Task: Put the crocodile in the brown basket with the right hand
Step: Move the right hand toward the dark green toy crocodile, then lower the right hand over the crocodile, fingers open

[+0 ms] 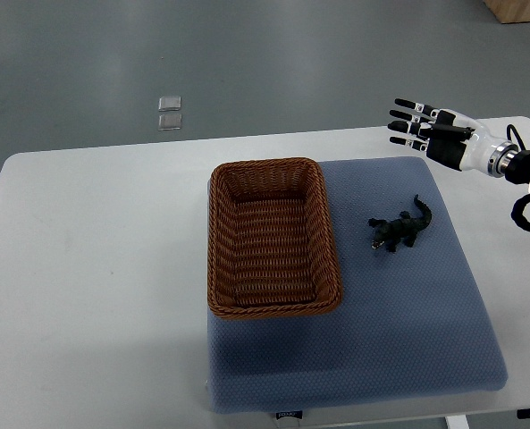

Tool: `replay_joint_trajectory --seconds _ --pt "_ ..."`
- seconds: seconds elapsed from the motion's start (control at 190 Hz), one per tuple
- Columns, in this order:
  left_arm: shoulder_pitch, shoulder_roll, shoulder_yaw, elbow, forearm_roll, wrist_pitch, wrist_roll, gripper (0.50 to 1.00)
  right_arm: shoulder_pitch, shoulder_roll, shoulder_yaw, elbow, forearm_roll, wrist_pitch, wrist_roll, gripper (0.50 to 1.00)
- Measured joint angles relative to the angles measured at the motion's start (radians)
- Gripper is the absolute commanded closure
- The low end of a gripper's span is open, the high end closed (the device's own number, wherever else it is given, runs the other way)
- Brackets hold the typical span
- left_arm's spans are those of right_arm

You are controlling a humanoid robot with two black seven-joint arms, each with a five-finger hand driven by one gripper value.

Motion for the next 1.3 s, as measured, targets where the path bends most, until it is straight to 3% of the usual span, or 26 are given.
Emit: replay_joint_trajectory --seconds 0.331,0.856,1.06,1.302 --pt "0.000 0.000 0.003 0.000 0.000 0.000 0.000 0.500 0.024 -0.004 0.001 0.004 -0.275 0.046 0.103 0.568" --pt "0.000 0.000 0.003 0.001 0.001 0.000 0.000 0.500 0.116 -0.067 -0.002 0.043 -0.970 0.140 0.358 0.568" --pt "0.000 0.000 0.003 0.001 0.001 0.000 0.000 0.500 0.141 -0.073 -0.002 0.055 -1.219 0.111 0.386 0.568" --pt "0.000 0.000 0.003 0.001 0.001 0.000 0.000 0.500 0.138 -0.114 -0.027 0.155 -1.422 -0.038 0.387 0.568"
